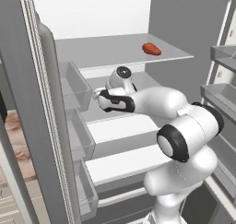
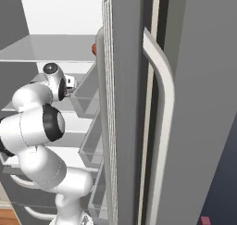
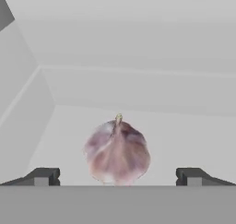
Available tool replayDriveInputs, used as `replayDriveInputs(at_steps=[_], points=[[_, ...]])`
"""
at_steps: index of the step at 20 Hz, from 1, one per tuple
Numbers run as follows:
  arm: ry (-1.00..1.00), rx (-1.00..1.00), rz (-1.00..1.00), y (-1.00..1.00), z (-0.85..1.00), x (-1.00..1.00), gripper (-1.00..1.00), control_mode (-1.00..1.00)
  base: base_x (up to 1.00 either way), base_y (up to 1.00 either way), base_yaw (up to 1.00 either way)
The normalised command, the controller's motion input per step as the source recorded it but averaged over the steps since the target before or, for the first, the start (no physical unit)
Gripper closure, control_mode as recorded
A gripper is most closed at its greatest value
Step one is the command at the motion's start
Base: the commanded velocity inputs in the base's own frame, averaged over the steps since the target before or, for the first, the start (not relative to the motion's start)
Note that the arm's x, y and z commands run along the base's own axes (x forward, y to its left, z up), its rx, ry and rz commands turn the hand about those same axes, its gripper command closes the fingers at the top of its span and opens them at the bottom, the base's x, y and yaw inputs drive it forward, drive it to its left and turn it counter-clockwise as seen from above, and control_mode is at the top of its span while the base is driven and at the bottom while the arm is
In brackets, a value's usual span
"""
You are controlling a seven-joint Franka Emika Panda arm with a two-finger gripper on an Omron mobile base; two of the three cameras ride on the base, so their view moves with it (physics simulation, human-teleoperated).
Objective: Retrieve the bottle and the shaker from the cabinet and place them next to the mixing bowl on the counter. Then add garlic from the fridge to the mixing bowl.
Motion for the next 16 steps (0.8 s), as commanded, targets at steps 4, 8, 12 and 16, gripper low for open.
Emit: replayDriveInputs(at_steps=[4,8,12,16], points=[[0.00,-0.01,0.00,0.00,0.00,0.26,-1.00,-1.00,0.00,0.00,0.00],[0.00,0.00,0.00,0.00,-0.03,0.06,-1.00,-1.00,0.00,0.00,0.00],[0.00,0.00,0.00,0.00,-0.24,0.00,-1.00,-1.00,0.00,0.00,0.00],[0.00,0.00,0.00,0.00,-0.17,0.00,-1.00,-1.00,0.00,0.00,0.00]])
